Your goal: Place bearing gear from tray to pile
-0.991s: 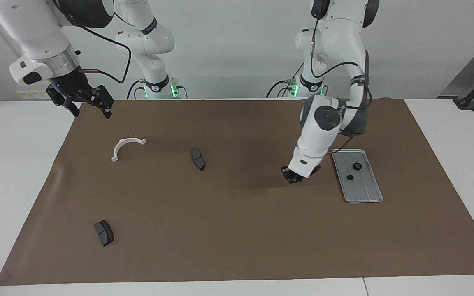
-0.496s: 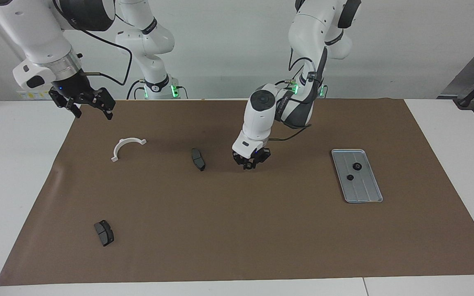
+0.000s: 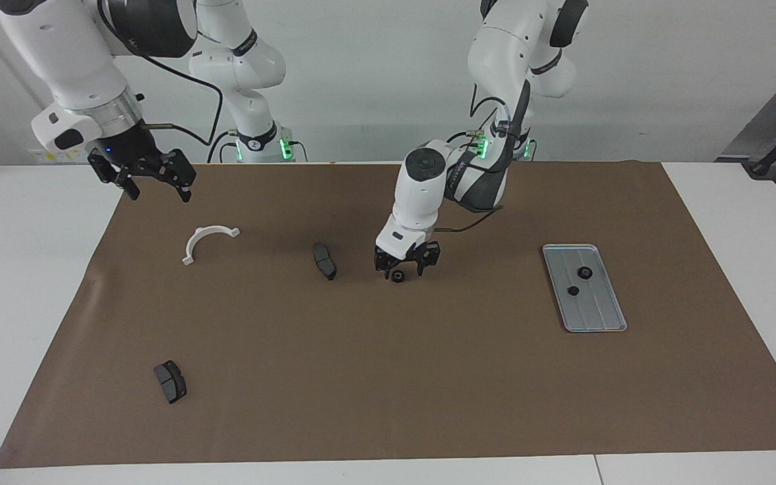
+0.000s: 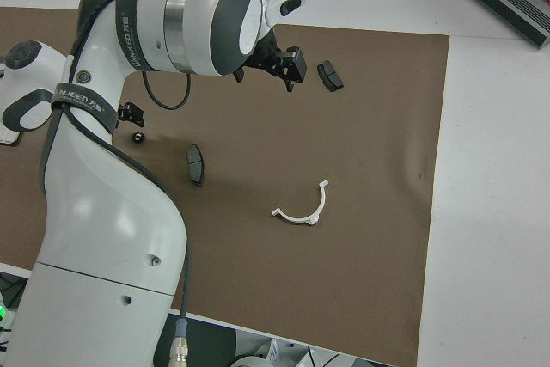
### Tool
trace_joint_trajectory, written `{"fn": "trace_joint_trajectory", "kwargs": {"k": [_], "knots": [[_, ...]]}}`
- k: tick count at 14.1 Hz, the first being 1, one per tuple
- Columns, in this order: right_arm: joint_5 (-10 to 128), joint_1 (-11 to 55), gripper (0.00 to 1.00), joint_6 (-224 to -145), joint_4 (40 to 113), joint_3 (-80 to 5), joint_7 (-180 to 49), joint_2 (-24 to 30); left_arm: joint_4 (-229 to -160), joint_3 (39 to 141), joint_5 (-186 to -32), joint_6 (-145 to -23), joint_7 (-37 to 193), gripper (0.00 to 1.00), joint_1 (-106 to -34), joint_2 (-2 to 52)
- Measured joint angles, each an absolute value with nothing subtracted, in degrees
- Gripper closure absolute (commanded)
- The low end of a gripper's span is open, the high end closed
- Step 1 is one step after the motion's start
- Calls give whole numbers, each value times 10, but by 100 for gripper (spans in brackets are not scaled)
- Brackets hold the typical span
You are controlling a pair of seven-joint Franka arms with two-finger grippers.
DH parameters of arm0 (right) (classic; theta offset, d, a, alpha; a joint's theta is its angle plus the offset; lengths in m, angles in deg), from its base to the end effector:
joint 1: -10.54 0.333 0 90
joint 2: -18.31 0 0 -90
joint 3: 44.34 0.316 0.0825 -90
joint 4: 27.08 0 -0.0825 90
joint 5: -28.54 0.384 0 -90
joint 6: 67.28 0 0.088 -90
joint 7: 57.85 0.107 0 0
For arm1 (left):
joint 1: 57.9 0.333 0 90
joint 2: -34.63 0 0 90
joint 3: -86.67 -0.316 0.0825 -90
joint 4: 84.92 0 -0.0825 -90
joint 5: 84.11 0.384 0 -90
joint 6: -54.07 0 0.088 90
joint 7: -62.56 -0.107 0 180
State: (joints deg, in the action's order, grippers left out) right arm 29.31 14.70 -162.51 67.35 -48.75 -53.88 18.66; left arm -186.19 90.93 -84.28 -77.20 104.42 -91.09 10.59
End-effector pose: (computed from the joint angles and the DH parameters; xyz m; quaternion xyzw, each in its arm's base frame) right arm 0.5596 -0.0012 0.5993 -0.9992 0.0374 -0.0098 0.0073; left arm 0.5296 -0.4002 0.3368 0.9975 0.0433 0.0302 0.0459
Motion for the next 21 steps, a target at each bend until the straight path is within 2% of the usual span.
{"fn": "trace_joint_trajectory", "kwargs": {"k": [1,2,7,11,16,21], "knots": [[294,147,0,-1636,678,-472,-532,182,-1858,906,-843,-772,1044,27,-896,108],[293,147,0,-1653,682,-448,-511,173,-1856,905,-843,-770,1043,30,-871,113],[293,155,0,-1755,690,-315,-356,102,-1859,902,-842,-711,839,34,-699,138],[258,173,0,-1861,702,-243,-240,26,-1891,902,-842,-700,679,34,-608,145],[136,179,0,-1936,736,-169,-132,-30,-1952,903,-842,-740,602,35,-566,164],[-31,201,0,-1990,739,-129,20,-115,-2017,904,-842,-794,598,48,-560,182]]}}
